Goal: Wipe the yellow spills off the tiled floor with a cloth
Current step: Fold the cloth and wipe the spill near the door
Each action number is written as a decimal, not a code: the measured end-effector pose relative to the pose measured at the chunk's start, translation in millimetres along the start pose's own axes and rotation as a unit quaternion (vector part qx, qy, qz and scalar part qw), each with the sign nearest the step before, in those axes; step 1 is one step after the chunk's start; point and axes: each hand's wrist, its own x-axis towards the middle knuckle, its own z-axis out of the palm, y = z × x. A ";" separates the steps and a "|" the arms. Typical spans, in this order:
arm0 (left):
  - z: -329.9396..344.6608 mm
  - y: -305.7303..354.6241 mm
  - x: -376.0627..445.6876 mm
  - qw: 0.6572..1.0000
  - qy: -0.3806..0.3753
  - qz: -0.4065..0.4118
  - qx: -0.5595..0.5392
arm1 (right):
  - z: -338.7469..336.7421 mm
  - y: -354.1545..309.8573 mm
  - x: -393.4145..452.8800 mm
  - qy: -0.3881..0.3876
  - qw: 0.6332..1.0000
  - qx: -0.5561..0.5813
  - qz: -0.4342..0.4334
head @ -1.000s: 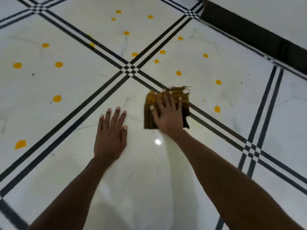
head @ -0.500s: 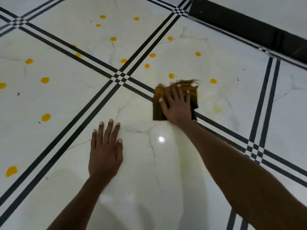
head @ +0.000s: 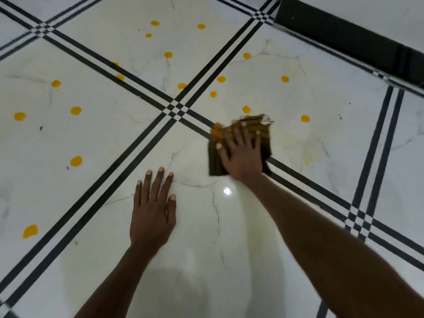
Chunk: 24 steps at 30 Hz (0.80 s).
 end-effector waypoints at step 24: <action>-0.5 101.4 81.5 0.985 -0.067 -0.101 -0.124 | -25.0 3.3 -96.2 -0.074 0.938 0.338 -0.035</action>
